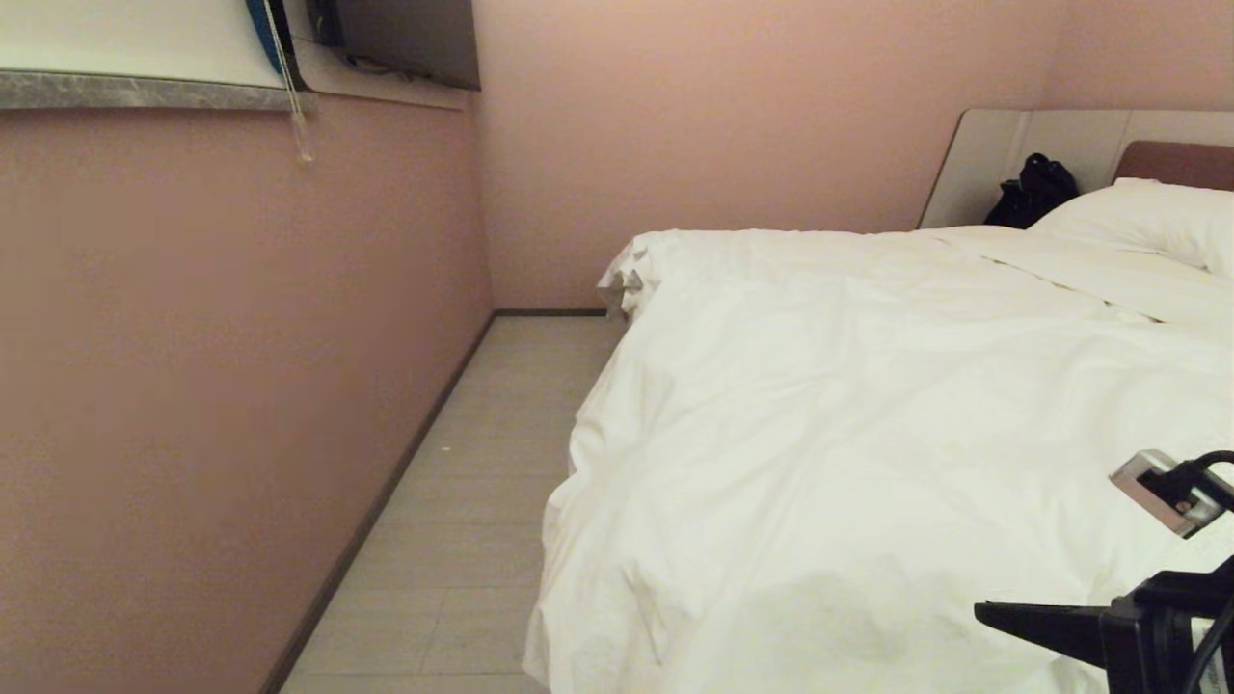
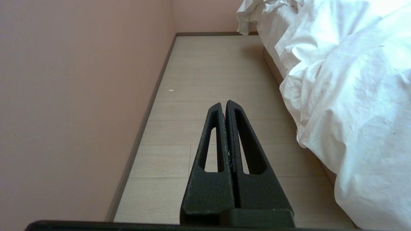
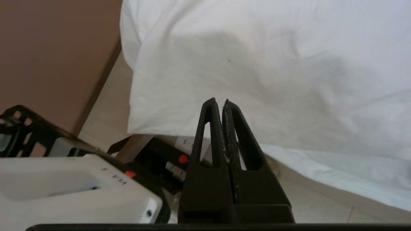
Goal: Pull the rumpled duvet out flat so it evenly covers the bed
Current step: Flatten the corners of the folded blanket
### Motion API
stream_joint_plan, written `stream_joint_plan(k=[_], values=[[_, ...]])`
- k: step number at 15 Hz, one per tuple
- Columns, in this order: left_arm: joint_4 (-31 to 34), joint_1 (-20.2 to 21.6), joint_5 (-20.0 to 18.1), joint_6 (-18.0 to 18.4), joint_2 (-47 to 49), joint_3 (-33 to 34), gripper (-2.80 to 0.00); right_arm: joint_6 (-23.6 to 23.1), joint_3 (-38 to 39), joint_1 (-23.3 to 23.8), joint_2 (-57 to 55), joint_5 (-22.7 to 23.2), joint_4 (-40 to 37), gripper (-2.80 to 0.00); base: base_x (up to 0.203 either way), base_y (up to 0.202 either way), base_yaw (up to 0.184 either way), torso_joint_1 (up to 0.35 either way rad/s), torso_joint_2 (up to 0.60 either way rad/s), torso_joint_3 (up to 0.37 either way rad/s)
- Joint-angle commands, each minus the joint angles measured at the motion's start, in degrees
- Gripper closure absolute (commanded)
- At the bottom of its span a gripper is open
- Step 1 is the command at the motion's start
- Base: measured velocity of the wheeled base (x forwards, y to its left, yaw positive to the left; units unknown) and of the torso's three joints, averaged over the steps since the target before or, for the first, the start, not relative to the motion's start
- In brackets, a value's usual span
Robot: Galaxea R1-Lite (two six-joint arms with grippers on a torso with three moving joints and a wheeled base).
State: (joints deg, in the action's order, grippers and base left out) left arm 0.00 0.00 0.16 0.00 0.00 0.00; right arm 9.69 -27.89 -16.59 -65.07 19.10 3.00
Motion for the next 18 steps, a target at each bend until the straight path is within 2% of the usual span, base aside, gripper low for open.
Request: stream_joint_plan(k=[1,2,5,9,14,18], values=[[0.0,0.0,0.0,0.0,0.0,0.0,0.0,0.0,1.6,0.0,0.1,-4.8,8.5,0.0,0.0,0.0,0.0,0.0,0.0,0.0],[0.0,0.0,0.0,0.0,0.0,0.0,0.0,0.0,2.3,0.0,-0.2,-7.6,10.7,0.0,0.0,0.0,0.0,0.0,0.0,0.0],[0.0,0.0,0.0,0.0,0.0,0.0,0.0,-0.1,3.6,0.0,0.7,-11.0,15.2,0.0,0.0,0.0,0.0,0.0,0.0,0.0],[0.0,0.0,0.0,0.0,0.0,0.0,0.0,-0.1,3.7,0.0,2.1,-20.9,16.3,0.0,0.0,0.0,0.0,0.0,0.0,0.0],[0.0,0.0,0.0,0.1,0.0,0.0,0.0,-0.4,5.2,0.0,8.8,-26.6,18.6,0.0,0.0,0.0,0.0,0.0,0.0,0.0],[0.0,0.0,0.0,0.0,0.0,0.0,0.0,-0.7,7.3,0.0,15.0,-34.7,18.6,0.0,0.0,0.0,0.0,0.0,0.0,0.0]])
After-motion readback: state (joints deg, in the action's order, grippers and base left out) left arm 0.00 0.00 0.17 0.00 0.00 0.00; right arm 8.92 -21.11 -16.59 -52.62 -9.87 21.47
